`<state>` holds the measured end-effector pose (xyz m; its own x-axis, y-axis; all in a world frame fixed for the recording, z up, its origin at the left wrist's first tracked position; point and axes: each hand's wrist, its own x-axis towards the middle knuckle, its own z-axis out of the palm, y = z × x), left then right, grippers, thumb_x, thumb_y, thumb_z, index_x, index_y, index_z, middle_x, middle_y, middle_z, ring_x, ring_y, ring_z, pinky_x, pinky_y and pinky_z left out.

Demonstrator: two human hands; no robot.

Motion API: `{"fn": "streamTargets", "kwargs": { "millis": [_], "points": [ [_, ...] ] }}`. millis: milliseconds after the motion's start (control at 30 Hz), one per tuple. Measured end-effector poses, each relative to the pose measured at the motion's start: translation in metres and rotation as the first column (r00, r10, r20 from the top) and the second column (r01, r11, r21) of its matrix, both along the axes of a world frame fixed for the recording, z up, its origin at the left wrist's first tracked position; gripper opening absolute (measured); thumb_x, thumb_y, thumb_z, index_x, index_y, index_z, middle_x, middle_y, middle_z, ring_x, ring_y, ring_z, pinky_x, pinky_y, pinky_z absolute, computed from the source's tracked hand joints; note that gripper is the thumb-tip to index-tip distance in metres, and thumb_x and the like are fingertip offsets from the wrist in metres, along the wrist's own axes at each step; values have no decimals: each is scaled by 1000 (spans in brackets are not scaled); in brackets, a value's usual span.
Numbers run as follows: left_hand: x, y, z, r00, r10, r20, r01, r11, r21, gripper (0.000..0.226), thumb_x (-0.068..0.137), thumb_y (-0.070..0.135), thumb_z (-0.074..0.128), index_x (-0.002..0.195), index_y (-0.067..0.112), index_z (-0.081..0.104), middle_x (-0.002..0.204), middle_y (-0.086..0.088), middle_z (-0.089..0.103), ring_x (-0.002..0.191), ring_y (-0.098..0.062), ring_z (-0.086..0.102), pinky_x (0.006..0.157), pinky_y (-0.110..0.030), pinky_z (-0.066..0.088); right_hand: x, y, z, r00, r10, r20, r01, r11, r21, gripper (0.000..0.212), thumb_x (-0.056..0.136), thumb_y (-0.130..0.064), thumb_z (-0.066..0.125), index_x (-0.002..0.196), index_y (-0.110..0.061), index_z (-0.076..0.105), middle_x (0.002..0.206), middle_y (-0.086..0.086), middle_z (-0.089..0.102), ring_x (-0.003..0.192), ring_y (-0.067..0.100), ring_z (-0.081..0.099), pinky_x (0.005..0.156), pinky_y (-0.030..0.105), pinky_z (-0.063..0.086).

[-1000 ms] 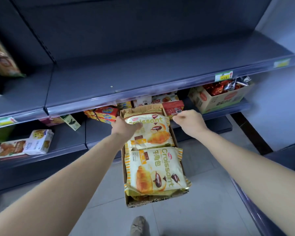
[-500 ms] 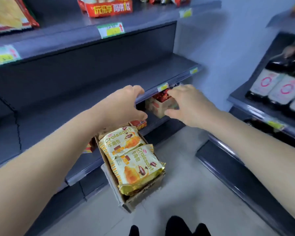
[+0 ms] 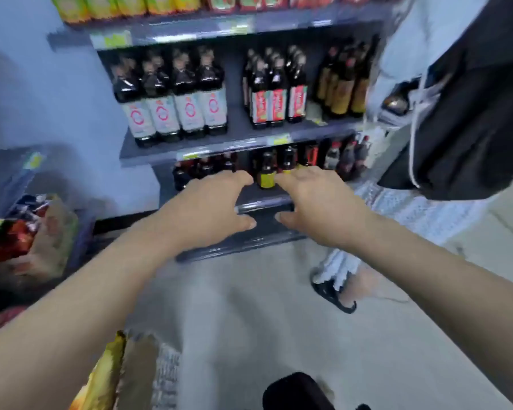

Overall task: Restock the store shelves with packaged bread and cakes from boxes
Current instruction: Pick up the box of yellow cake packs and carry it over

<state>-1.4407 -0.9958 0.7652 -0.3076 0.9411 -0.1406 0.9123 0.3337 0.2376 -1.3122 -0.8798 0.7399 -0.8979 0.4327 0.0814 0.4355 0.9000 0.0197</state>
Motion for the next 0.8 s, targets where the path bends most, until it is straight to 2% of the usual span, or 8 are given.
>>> {"fn": "streamTargets", "kwargs": {
  "millis": [67, 167, 367, 533, 700, 800],
  "points": [
    [42, 45, -1, 984, -176, -8, 176, 984, 3, 59, 85, 38, 64, 136, 21, 39, 134, -3, 48, 120, -23, 48, 101, -38, 39, 60, 22, -2, 985, -172, 2, 172, 985, -7, 50, 87, -42, 55, 127, -15, 45, 125, 6, 54, 119, 28, 46, 95, 36, 36],
    [116, 107, 3, 923, -383, -19, 384, 923, 30, 58, 84, 37, 64, 136, 21, 42, 136, -1, 49, 123, -21, 48, 99, -33, 40, 153, 48, -3, 916, -401, 9, 401, 916, -20, 51, 88, -41, 55, 131, -15, 42, 128, 7, 53, 120, 29, 45, 96, 36, 35],
    [290, 204, 2, 719, -693, -46, 695, 717, 54, 57, 87, 34, 61, 138, 24, 39, 138, 1, 47, 126, -21, 45, 102, -35, 37, 333, 79, -9, 675, -738, -4, 737, 674, -51, 49, 90, -42, 56, 127, -12, 43, 123, 7, 56, 120, 29, 46, 96, 35, 35],
    [447, 265, -10, 534, -845, -33, 845, 533, 33, 59, 89, 35, 60, 141, 22, 35, 142, 1, 44, 128, -19, 44, 99, -29, 35, 480, 95, -18, 448, -894, 19, 893, 446, -60, 47, 90, -43, 55, 124, -13, 43, 117, 8, 58, 114, 28, 49, 92, 34, 36],
    [594, 313, -25, 391, -920, 13, 920, 391, 31, 59, 86, 36, 62, 138, 22, 39, 140, 0, 47, 125, -22, 46, 98, -28, 38, 616, 100, -21, 191, -980, 47, 979, 188, -76, 47, 92, -42, 53, 128, -14, 43, 125, 7, 56, 119, 28, 48, 97, 38, 39],
    [670, 338, -37, 329, -941, 75, 942, 333, 42, 57, 85, 36, 64, 137, 22, 42, 137, 0, 51, 122, -22, 49, 96, -29, 40, 689, 105, -28, 46, -996, 71, 994, 38, -103, 41, 92, -41, 54, 122, -14, 47, 121, 7, 58, 112, 27, 51, 89, 37, 41]
  ]
}}
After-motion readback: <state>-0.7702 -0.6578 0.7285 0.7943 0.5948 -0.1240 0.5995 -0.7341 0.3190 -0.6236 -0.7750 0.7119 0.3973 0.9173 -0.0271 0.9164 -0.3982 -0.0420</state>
